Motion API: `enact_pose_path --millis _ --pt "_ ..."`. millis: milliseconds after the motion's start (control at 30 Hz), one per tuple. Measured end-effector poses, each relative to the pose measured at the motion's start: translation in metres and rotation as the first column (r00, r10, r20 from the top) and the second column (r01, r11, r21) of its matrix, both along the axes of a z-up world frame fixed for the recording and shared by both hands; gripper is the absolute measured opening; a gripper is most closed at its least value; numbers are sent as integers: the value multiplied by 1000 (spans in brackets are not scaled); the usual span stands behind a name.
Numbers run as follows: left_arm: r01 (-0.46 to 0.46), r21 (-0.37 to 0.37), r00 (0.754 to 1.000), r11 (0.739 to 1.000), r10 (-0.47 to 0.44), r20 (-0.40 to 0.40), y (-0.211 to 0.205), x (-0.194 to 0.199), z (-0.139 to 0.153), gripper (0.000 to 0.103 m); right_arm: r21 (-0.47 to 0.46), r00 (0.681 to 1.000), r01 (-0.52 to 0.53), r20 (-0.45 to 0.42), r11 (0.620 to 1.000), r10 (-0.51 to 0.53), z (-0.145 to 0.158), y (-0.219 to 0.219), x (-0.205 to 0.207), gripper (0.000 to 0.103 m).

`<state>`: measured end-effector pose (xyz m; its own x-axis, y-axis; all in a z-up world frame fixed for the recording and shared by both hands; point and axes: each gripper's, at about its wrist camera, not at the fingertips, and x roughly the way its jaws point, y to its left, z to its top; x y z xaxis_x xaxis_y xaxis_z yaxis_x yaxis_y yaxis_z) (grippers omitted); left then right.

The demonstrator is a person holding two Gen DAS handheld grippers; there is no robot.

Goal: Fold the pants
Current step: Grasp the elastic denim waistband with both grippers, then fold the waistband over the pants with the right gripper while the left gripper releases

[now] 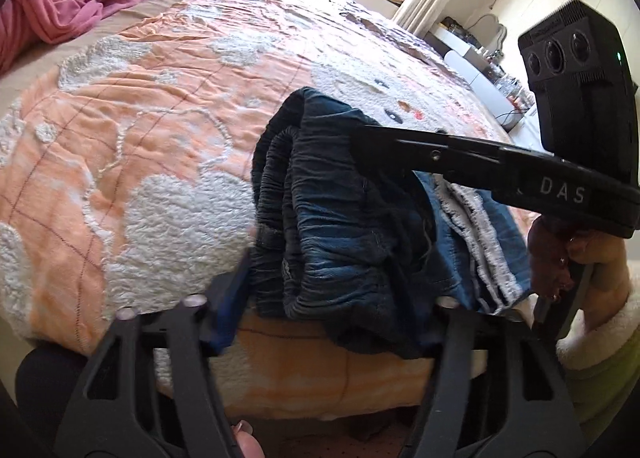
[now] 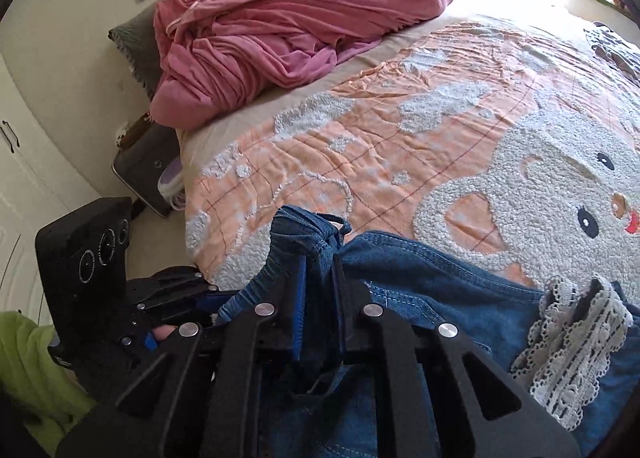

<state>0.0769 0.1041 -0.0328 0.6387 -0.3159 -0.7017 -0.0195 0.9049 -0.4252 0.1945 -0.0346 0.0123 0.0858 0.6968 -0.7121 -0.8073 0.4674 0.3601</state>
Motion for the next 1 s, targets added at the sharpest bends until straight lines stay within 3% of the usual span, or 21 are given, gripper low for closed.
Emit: enact_pose_path --millis 133,333,600,833,1000 --pt "13 -9 999 1000 -12 35 -8 -2 16 40 33 1000 25 14 999 -26 10 -17 1 11" --pt "55 -15 995 998 -53 81 -34 2 43 39 93 996 80 17 992 -82 24 -53 7 11" --pt "130 39 985 991 -133 110 -92 27 64 39 166 982 185 8 969 -189 34 -122 20 11" --pt "172 94 981 981 -179 70 -142 58 53 39 184 956 294 -33 938 -293 10 -179 35 12" --pt "168 140 983 976 -177 55 -158 60 45 40 239 937 346 -135 907 -322 -21 -206 40 15"
